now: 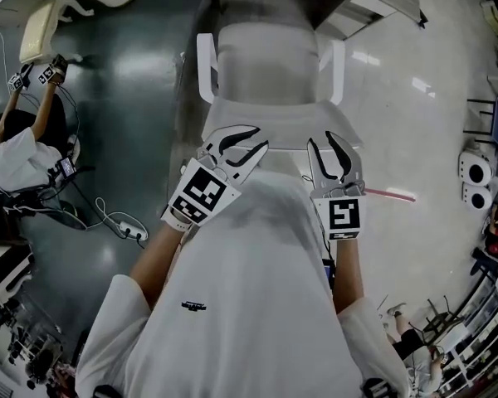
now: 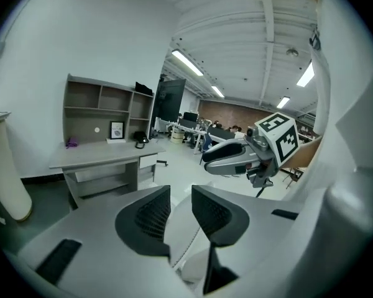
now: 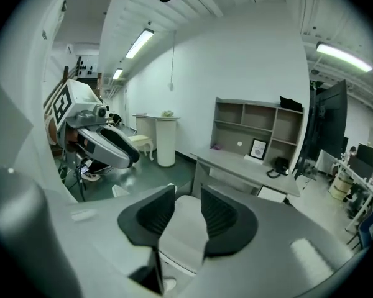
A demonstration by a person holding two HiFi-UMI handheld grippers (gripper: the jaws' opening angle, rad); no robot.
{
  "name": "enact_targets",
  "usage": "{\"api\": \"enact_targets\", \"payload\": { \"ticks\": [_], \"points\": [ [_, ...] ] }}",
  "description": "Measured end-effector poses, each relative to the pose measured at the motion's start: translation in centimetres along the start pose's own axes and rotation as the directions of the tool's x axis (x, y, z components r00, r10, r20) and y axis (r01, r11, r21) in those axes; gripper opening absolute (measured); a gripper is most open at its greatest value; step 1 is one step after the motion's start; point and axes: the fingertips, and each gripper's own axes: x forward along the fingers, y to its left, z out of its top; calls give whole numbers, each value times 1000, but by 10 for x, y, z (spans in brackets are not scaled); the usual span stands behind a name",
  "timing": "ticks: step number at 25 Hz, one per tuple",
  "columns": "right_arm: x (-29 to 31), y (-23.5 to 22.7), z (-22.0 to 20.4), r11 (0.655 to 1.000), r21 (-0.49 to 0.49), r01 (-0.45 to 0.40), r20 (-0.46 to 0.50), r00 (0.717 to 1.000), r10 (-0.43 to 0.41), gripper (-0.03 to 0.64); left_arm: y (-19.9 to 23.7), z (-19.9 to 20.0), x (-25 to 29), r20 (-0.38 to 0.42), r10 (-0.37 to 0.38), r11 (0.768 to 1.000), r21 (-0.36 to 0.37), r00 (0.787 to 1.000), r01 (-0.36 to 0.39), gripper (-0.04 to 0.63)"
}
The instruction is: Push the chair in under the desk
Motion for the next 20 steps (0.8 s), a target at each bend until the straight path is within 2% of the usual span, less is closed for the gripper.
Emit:
{"api": "enact_targets", "payload": {
  "ticks": [4, 8, 14, 17, 20],
  "points": [
    [7, 2, -28, 989, -66, -132, -90, 988, 126, 158, -9, -28, 22, -145, -27, 998, 55, 989, 36, 152],
    [7, 5, -63, 965, -103, -243, -197, 956, 219, 186, -18, -58, 39, -256, -47, 994, 80, 966, 70, 186],
    [16, 22, -100, 902, -181, -392, -307, 894, 327, 198, -18, -97, 49, -370, -49, 995, 66, 928, 79, 206],
    [22, 28, -115, 885, -187, -427, -345, 872, 347, 201, -15, -112, 54, -410, -33, 995, 70, 912, 68, 206],
    [25, 33, -126, 868, -199, -454, -378, 853, 359, 201, -12, -120, 56, -423, -2, 996, 80, 906, 39, 206]
  ]
}}
